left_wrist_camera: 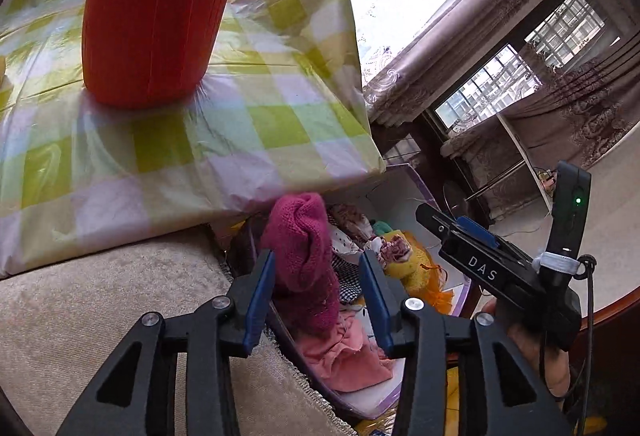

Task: Organize soft objects
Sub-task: 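Carry the pink hat and floral scarf over the box and release both, then move both open grippers back over the bed toward the brown and yellow sponges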

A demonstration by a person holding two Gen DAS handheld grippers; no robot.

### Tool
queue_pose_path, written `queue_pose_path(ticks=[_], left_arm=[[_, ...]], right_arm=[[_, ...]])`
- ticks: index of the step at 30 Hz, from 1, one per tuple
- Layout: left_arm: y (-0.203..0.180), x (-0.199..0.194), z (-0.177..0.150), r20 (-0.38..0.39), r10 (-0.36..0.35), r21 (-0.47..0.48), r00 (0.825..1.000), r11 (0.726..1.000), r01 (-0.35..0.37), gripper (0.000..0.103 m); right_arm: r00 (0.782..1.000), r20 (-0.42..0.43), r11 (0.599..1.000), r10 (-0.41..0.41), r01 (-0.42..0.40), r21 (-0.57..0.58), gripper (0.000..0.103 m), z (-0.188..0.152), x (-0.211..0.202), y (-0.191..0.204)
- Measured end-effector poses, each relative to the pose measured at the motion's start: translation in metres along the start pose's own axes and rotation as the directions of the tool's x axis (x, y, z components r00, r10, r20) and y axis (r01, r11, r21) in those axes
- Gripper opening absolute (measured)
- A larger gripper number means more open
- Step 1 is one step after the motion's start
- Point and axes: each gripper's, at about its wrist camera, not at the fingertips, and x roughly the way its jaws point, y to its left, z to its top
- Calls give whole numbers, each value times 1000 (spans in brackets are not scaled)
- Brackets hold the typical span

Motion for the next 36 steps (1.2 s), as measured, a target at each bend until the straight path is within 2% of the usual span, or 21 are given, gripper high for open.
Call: queue_pose_path(ticks=[3, 7, 10, 12, 13, 15, 18, 19, 21, 24, 26, 30, 36], left_arm=[[12, -7, -1, 4, 11, -43, 1000, 999, -11, 50], [47, -28, 1, 43, 45, -156, 998, 987, -38, 61], [82, -49, 3, 66, 111, -243, 992, 966, -92, 62], [107, -66, 3, 77, 176, -307, 981, 941, -145, 62], [121, -75, 3, 84, 222, -338, 972, 923, -181, 62], [145, -92, 1, 91, 316, -393, 944, 883, -257, 62], [180, -122, -6, 116, 431, -508, 895, 800, -320, 62], [189, -133, -9, 124, 474, -543, 871, 768, -340, 62], [202, -153, -13, 140, 537, -584, 832, 723, -369, 62], [218, -178, -19, 161, 585, -628, 794, 682, -375, 62], [225, -189, -22, 171, 608, -649, 776, 662, -375, 62], [231, -197, -27, 178, 628, -673, 757, 639, -372, 62], [225, -197, -26, 193, 641, -664, 743, 643, -383, 62]], right_arm=[[1000, -6, 1000, 1, -1, -1, 78, -1, 1, 3], [1000, -7, 999, 29, -29, 14, 78, -2, -3, 16], [998, 61, 998, 27, -31, 60, 78, 0, -30, 38], [989, 143, 997, 37, -45, 55, 79, 4, -56, 65], [983, 176, 998, 49, -55, 25, 81, 7, -68, 82], [969, 231, 996, 87, -85, -16, 90, 11, -90, 117], [954, 274, 993, 120, -116, -32, 90, 20, -108, 178], [953, 281, 994, 110, -113, -5, 90, 22, -110, 197], [953, 278, 991, 117, -130, 27, 90, 27, -110, 234], [955, 238, 983, 177, -182, 1, 90, 25, -107, 284], [956, 212, 979, 205, -203, -34, 90, 20, -107, 310], [959, 171, 973, 227, -218, -70, 90, 8, -105, 342], [959, 192, 975, 209, -191, -109, 90, -1, -109, 363]])
